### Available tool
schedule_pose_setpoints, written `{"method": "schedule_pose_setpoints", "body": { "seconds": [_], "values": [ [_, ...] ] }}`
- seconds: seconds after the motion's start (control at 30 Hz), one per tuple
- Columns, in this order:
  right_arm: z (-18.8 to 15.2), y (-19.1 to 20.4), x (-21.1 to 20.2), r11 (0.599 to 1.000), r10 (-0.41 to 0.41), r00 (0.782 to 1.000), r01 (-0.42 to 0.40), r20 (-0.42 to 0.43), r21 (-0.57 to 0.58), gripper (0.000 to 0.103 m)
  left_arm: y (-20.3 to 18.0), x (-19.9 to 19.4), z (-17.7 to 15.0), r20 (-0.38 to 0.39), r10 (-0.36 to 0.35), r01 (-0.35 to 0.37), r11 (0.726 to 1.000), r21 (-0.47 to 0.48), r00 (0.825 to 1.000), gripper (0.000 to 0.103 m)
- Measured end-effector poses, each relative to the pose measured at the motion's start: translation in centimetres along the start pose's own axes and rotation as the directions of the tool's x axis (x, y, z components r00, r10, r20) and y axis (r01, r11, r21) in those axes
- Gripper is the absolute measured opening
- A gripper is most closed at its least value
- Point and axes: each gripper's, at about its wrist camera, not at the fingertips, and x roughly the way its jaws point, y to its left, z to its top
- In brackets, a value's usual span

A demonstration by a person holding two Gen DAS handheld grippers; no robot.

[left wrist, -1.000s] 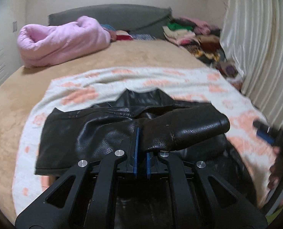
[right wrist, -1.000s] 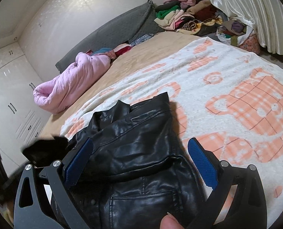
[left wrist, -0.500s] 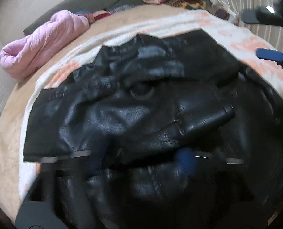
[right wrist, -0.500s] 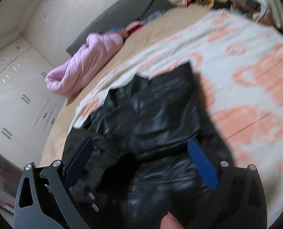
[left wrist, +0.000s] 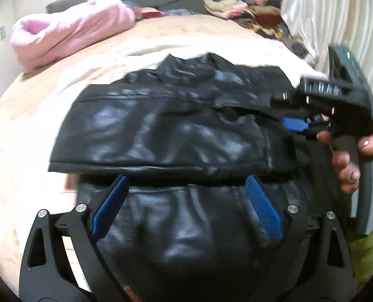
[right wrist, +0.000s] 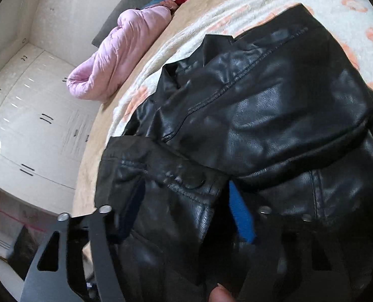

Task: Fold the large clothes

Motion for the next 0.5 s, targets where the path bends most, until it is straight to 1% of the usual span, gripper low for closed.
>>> {"method": "schedule_pose_setpoints", "body": {
  "seconds": [0.03,0.07,0.1,0.13,0.2,0.23,0.3,0.37,0.4,0.43,0.5],
  "values": [
    [0.1,0.2,0.1,0.999,-0.027,1.0,0.028,0.012,-0.026,0.045,1.0,-0.4,0.2,0.008,0.003,-0.002,1.0,-0.031,1.0,0.087],
    [0.4,0.9,0.0,0.997,-0.048,0.998,0.05,0.034,-0.066,0.044,2.0,-0.8,0.4,0.017,0.005,-0.004,0.998,-0.064,1.0,0.087],
    [0.5,1.2,0.0,0.995,-0.053,0.998,0.056,0.042,-0.087,0.033,2.7,-1.1,0.6,0.025,0.004,-0.002,0.996,-0.088,1.0,0.087],
    [0.7,1.8,0.0,0.991,-0.052,0.998,0.057,0.044,-0.121,0.019,3.8,-1.5,0.8,0.035,0.001,0.003,0.993,-0.122,0.999,0.087],
    [1.3,3.7,-0.8,0.975,-0.068,0.993,0.086,0.092,-0.203,0.015,5.4,-2.0,1.0,0.047,0.012,-0.004,0.986,-0.166,0.999,0.087],
    [1.6,4.8,-1.3,0.963,-0.068,0.991,0.096,0.116,-0.25,0.015,6.5,-2.3,1.2,0.054,0.034,-0.023,0.981,-0.191,0.998,0.087],
    [2.5,7.5,-2.5,0.923,-0.072,0.983,0.129,0.167,-0.362,0.013,7.9,-2.9,1.3,0.065,0.053,-0.037,0.973,-0.228,0.996,0.087],
    [3.1,9.2,-3.4,0.887,-0.074,0.977,0.156,0.201,-0.434,0.013,9.6,-3.3,1.3,0.072,0.067,-0.044,0.958,-0.283,0.995,0.087],
    [3.7,10.2,-4.2,0.863,-0.068,0.973,0.168,0.22,-0.476,0.013,10.2,-3.5,1.3,0.075,0.073,-0.047,0.953,-0.301,0.994,0.087],
    [4.3,11.1,-4.9,0.846,-0.062,0.97,0.176,0.235,-0.504,0.013,10.7,-3.7,1.2,0.079,0.082,-0.053,0.948,-0.314,0.994,0.087],
    [5.3,11.8,-6.2,0.825,-0.053,0.964,0.189,0.26,-0.532,0.013,11.5,-4.1,1.0,0.083,0.092,-0.058,0.939,-0.338,0.992,0.087]
  ]
}}
